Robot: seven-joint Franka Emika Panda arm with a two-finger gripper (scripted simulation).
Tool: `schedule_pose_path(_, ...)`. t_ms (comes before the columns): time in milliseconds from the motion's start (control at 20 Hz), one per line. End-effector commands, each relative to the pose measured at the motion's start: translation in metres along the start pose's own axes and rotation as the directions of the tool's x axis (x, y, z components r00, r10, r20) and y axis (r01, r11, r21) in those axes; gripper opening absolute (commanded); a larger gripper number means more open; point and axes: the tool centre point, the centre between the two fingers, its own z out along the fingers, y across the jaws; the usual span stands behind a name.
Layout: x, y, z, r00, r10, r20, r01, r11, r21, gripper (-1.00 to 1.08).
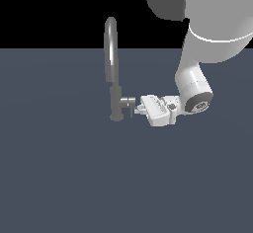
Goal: Turn on the faucet by rotating a designated handle.
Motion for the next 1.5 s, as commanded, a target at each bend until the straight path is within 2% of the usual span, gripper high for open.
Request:
schedule_pose_path(0, -0.026, -0.014, 0.009, 0.999, -0.043, -0.011, 0.043, 0.999, -0.026, -1.0)
schedule_pose_path(1150, 0.032, -0.028, 0.019, 0.996, 0.032, 0.085, -0.035, 0.999, 0.037, -1.0)
schedule_pose_path(1200, 0.032, -0.028, 0.019, 0.996, 0.032, 0.085, -0.035, 0.999, 0.037, -1.0)
schedule_pose_path(1250, -0.029, -0.036, 0.013, 0.994, -0.034, 0.106, 0.037, 0.999, -0.022, -1.0)
schedule_pose_path(1450, -0.019, -0.041, 0.014, 0.995, -0.02, 0.101, 0.021, 1.0, -0.009, -1.0)
